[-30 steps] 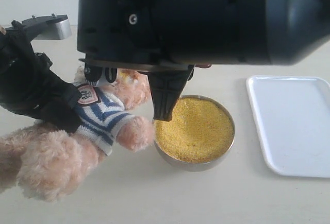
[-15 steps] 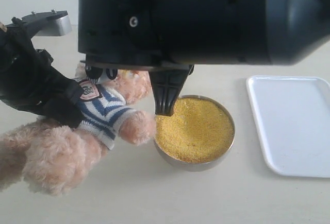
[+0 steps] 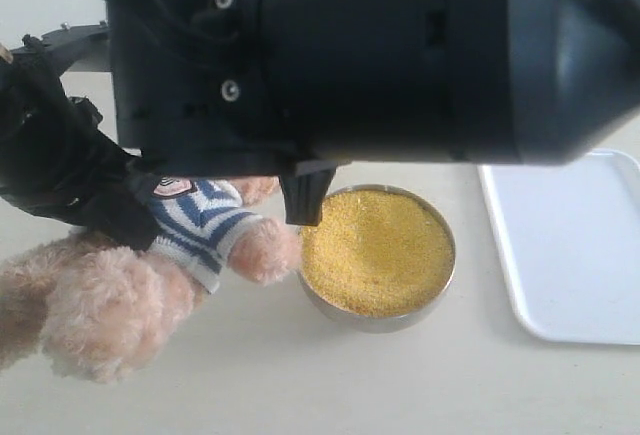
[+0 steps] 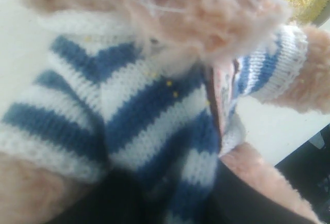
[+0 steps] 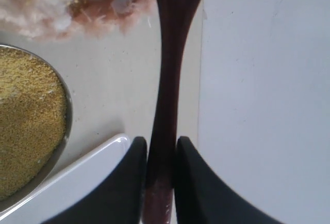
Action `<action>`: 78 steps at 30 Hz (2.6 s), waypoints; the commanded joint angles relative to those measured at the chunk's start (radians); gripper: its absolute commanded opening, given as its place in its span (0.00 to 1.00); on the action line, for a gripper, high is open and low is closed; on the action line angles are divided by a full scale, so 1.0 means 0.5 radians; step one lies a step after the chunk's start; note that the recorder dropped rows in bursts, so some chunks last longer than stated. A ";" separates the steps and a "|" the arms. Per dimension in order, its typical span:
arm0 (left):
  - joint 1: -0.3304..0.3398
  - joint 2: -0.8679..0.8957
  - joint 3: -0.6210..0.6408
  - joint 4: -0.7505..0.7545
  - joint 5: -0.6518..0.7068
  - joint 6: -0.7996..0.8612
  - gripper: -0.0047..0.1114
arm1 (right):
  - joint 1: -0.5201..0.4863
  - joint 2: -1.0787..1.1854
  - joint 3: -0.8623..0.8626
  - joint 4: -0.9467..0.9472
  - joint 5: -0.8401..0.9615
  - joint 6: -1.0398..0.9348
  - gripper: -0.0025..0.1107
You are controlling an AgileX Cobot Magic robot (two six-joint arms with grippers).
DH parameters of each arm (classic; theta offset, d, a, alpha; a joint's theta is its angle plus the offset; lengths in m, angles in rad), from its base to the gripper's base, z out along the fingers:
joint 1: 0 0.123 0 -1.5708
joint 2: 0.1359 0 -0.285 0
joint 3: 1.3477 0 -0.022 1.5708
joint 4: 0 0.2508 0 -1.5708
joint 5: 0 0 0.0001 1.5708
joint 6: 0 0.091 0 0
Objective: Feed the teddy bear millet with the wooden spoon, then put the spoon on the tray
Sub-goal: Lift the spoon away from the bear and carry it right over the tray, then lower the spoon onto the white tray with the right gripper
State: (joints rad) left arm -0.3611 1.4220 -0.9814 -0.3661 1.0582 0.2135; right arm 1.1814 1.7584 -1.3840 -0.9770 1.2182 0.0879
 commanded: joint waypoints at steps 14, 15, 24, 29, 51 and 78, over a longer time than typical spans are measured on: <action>0.002 -0.025 -0.016 -0.037 0.003 -0.025 0.07 | 0.007 -0.004 0.000 -0.039 0.006 0.015 0.02; 0.002 -0.025 -0.016 -0.037 0.003 -0.025 0.07 | 0.007 -0.004 0.000 -0.011 0.006 0.015 0.02; 0.002 -0.025 -0.016 -0.037 -0.001 -0.025 0.07 | -0.169 -0.041 -0.009 0.416 0.006 0.015 0.02; 0.002 -0.025 -0.016 -0.037 -0.005 -0.025 0.07 | -0.277 -0.157 -0.009 0.527 0.006 0.015 0.02; 0.005 -0.025 -0.016 0.199 -0.135 -0.281 0.07 | -1.497 -0.340 -0.009 1.507 0.006 0.000 0.02; 0.341 0.271 0.267 0.052 -0.512 -0.128 0.07 | -2.086 -0.357 0.868 1.807 -0.541 -0.103 0.02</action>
State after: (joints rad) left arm -0.1927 1.5340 -0.8491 -0.2923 0.8276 0.1161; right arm 0.1489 1.5914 -0.9747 -0.0842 0.9928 0.0477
